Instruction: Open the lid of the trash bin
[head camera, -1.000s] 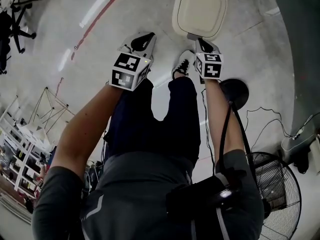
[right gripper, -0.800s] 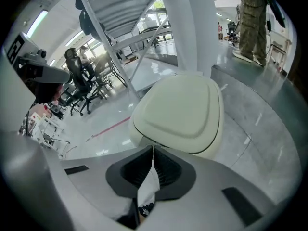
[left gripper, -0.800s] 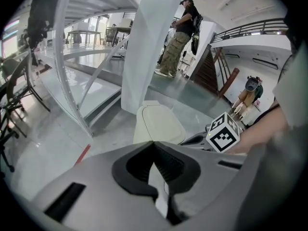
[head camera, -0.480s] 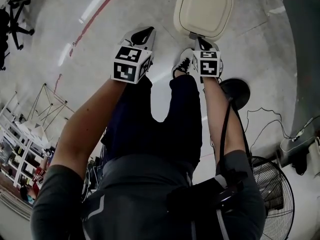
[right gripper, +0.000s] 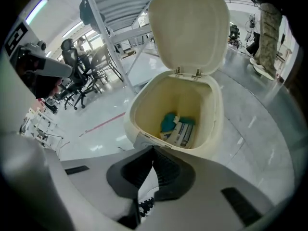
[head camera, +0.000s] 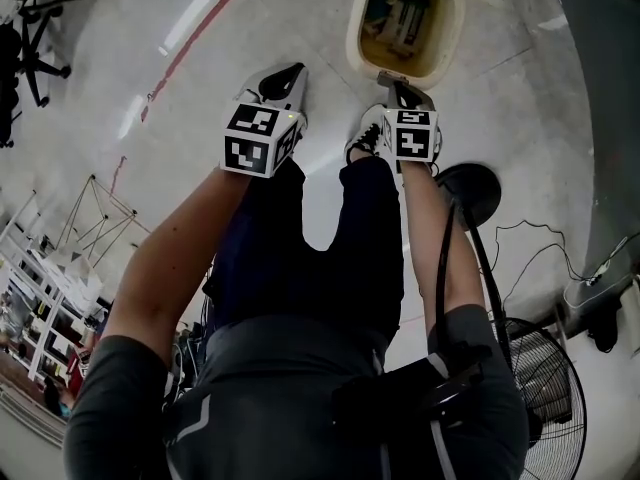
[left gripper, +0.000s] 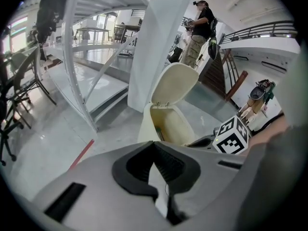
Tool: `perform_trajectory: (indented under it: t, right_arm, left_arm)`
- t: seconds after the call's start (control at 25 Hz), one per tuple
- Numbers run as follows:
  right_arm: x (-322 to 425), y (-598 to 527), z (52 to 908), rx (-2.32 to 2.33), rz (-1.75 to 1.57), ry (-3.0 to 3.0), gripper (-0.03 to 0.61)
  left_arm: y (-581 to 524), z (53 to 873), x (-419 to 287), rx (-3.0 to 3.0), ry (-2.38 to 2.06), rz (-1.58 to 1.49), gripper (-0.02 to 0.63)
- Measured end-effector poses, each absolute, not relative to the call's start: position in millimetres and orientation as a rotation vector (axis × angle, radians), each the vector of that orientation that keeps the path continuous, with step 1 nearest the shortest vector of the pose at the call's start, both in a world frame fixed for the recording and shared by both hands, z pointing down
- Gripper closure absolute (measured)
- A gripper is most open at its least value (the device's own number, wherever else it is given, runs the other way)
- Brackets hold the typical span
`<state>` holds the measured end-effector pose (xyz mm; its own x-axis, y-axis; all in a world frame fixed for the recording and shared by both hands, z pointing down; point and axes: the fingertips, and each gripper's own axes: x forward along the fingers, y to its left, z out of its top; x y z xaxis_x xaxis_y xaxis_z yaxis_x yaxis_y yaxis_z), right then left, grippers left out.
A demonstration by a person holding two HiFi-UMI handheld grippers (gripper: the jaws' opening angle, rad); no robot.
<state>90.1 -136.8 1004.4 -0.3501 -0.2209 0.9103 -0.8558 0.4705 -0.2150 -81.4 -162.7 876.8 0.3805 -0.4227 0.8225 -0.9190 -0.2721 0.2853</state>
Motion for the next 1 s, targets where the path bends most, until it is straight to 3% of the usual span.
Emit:
perform_trajectory:
  t: [0.44, 1.0]
  right_arm:
    - [87.3, -145.7, 969.0, 0.954, 1.038, -1.82, 0.551]
    - [108.4, -214.7, 675.8, 1.267, 0.902, -2.071, 0.551]
  left_arm:
    - [-162.1, 835.7, -85.2, 1.884, -1.175, 0.769, 0.606]
    - [-202.4, 631.0, -70.2, 2.156, -1.157, 0.648, 0.606]
